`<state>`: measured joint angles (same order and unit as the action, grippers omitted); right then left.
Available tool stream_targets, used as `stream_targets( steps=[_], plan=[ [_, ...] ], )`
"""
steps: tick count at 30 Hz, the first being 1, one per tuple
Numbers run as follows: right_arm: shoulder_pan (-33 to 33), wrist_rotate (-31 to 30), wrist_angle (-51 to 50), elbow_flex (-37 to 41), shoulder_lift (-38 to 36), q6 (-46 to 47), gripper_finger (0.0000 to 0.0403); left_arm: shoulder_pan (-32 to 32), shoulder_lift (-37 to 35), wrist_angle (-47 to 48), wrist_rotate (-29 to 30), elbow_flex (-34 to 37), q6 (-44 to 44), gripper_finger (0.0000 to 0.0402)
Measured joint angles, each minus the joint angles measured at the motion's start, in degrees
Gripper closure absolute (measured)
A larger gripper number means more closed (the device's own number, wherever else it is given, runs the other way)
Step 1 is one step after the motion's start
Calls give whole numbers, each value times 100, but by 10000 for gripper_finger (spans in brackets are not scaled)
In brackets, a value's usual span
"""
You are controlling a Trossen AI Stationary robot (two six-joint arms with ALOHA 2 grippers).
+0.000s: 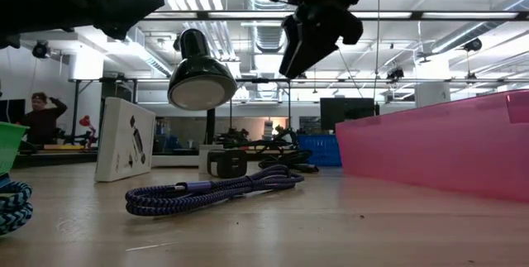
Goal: Pick and place items into bin
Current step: Put the black charger cable into the pink bin
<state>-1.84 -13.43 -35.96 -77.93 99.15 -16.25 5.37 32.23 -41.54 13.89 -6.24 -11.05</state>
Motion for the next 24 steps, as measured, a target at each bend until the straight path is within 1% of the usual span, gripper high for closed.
stream_targets(
  steps=[4,7,24],
  plan=[
    [115,579,11,-5,39,-28,202,0,4,-2,0,0,-11,244],
    [199,794,25,-2,79,-22,202,0,4,-1,0,0,-13,244],
    [397,813,19,-21,883,-142,202,0,26,-2,0,0,-24,244]
  ],
)
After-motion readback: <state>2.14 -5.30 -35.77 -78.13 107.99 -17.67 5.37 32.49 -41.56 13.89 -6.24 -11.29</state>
